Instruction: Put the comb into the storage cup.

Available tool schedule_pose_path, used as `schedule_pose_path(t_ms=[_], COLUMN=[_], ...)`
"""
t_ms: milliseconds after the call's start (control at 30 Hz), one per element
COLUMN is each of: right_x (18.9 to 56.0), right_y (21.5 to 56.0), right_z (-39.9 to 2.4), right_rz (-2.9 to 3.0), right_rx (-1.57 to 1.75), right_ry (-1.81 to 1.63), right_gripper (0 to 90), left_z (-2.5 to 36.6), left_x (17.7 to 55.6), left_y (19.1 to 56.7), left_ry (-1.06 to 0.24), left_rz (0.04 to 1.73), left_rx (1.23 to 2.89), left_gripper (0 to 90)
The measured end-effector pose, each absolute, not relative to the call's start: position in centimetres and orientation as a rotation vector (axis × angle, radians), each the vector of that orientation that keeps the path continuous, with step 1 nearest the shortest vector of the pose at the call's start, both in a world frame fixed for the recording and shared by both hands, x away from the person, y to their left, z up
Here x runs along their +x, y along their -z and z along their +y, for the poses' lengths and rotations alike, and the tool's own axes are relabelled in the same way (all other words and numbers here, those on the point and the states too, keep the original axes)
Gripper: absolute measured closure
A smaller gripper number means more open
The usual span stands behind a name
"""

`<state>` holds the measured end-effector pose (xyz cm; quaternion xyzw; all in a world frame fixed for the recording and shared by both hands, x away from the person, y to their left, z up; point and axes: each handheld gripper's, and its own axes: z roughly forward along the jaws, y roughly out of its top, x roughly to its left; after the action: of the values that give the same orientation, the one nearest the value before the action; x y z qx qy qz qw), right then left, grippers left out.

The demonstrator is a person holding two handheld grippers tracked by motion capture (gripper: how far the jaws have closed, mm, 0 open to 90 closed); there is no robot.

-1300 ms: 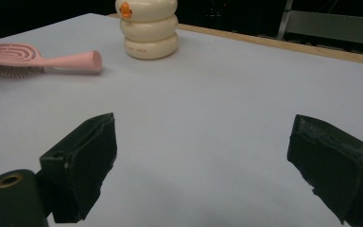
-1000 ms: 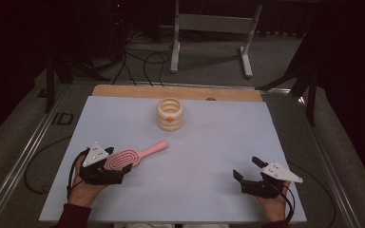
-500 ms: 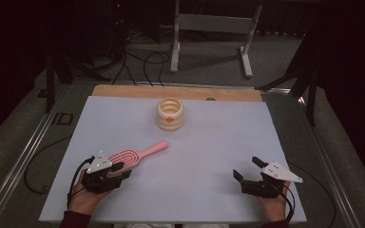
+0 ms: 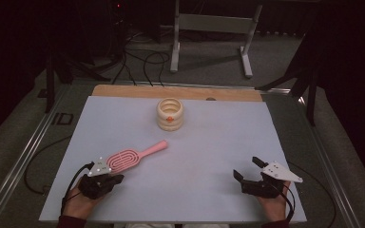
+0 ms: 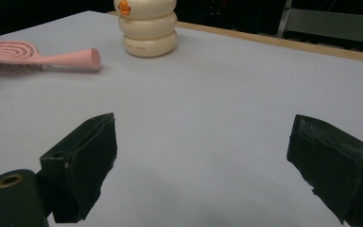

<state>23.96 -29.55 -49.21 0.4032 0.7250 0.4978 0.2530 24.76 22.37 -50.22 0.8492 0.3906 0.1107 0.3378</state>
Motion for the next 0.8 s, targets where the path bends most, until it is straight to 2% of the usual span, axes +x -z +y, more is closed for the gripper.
schedule_pose_path(t_ms=[800], right_x=[24.0], right_y=[49.3], right_z=[-29.5], right_rz=[1.982], right_rx=[1.099], right_ry=[-1.340], right_gripper=[9.3], left_z=[23.9], left_x=[27.1], left_y=[50.7], left_ry=[-0.368], left_rz=[1.184], left_rx=[2.160], left_gripper=[90.0])
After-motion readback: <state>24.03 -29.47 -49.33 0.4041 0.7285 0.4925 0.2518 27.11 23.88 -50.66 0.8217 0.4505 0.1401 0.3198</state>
